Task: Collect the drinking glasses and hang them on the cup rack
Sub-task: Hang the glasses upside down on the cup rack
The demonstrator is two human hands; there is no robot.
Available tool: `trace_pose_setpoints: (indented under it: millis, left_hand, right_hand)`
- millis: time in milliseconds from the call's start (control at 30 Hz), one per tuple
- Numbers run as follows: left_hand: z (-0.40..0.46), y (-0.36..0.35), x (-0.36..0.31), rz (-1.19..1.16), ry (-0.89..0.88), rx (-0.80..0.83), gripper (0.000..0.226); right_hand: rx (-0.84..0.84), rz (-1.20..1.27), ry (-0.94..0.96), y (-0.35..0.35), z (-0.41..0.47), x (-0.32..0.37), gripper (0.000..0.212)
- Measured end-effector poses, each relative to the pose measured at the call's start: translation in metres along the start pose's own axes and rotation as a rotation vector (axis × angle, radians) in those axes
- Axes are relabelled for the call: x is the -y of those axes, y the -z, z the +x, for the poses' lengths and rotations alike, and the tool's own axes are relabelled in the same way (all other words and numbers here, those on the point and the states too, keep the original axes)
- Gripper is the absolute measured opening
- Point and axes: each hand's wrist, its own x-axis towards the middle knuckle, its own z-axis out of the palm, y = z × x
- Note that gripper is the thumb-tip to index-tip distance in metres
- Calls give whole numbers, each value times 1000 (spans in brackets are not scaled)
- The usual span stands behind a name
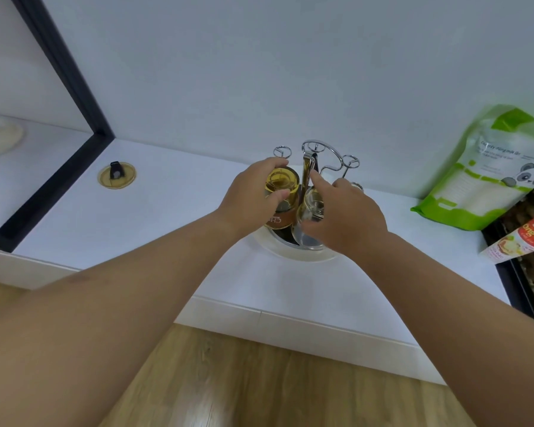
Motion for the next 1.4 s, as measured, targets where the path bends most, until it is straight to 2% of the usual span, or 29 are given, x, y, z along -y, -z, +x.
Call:
trace_pose_setpoints:
  millis: [700,933,1000,1167,1233,1400]
  left_hand:
    - [-2,-2,-3,24,-4,27,48]
    - [2,-2,-1,76,-23,29,47]
    - [3,0,1,83,-5,29,48]
    - [11,6,7,96,29,-13,50]
    - [17,10,10,99,53,-49,51]
    - [28,17,10,59,151,-120,44]
  right_hand:
    - [1,50,2,-15,-1,-4,94]
    - [44,123,-4,-6,-3,-3,107]
    - [16,156,4,1,-4,-2,101]
    - [-238,267,-22,26,1,-10,51]
    - [-320,313,-52,32,6,-16,37]
    - [-316,359,-107,35,8,-31,31]
